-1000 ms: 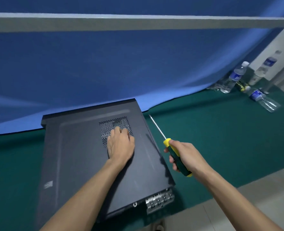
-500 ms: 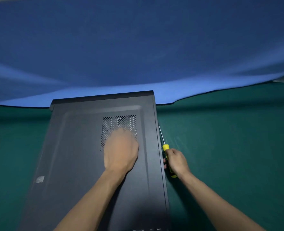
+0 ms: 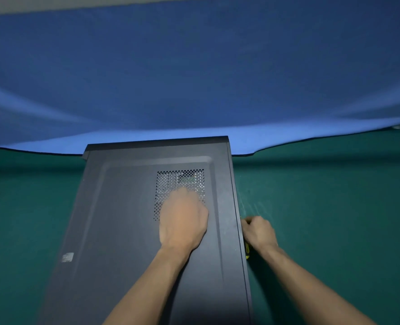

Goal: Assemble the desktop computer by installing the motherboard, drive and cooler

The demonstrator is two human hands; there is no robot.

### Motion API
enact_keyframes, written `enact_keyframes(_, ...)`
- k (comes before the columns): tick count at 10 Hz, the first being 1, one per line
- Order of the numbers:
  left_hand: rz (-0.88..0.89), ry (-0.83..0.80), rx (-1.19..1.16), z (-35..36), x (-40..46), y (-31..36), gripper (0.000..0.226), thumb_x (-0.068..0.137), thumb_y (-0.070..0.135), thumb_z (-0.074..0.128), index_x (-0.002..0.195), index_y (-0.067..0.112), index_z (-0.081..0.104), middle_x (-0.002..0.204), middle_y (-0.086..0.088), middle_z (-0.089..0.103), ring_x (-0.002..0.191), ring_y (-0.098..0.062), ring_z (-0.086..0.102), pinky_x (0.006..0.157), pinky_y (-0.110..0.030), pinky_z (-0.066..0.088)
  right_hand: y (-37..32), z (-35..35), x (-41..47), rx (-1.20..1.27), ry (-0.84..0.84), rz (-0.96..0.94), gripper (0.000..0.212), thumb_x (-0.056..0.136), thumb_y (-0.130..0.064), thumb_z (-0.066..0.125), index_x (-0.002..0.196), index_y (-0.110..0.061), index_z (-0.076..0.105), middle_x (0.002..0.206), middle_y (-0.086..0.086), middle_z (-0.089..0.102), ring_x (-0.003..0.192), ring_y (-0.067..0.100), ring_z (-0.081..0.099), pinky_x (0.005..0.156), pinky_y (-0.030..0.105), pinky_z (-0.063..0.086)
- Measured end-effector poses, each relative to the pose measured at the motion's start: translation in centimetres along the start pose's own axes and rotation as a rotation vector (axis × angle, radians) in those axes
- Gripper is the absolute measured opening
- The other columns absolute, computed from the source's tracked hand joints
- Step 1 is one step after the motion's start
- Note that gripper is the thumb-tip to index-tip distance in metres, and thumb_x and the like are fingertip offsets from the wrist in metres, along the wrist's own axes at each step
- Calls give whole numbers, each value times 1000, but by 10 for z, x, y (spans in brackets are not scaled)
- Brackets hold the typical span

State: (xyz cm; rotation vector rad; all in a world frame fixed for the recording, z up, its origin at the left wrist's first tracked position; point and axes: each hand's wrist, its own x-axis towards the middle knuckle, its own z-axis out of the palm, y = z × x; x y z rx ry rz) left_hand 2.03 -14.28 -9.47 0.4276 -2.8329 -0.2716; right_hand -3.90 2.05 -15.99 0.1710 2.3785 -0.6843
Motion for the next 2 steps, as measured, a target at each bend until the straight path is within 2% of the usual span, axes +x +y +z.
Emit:
enact_keyframes(1,12,-15,4,-1,4,0,16,76,16,64,66,10,54,69,-5,49,62,-22,44,54,-35,37,-3,-17,-9,19,10,6,21,92,-27,52,97,-17,69,98,9,70,93,27,62,70,24,41)
enact_keyframes(2,-5,-60,-18,-2,-3,-2,15,82,21,58,71,12,57,73,-3,51,66,-19,44,58,-33,37,-6,-44,-26,178,138,-49,19,88,-23,57,104,-17,67,105,5,69,99,26,63,79,26,44)
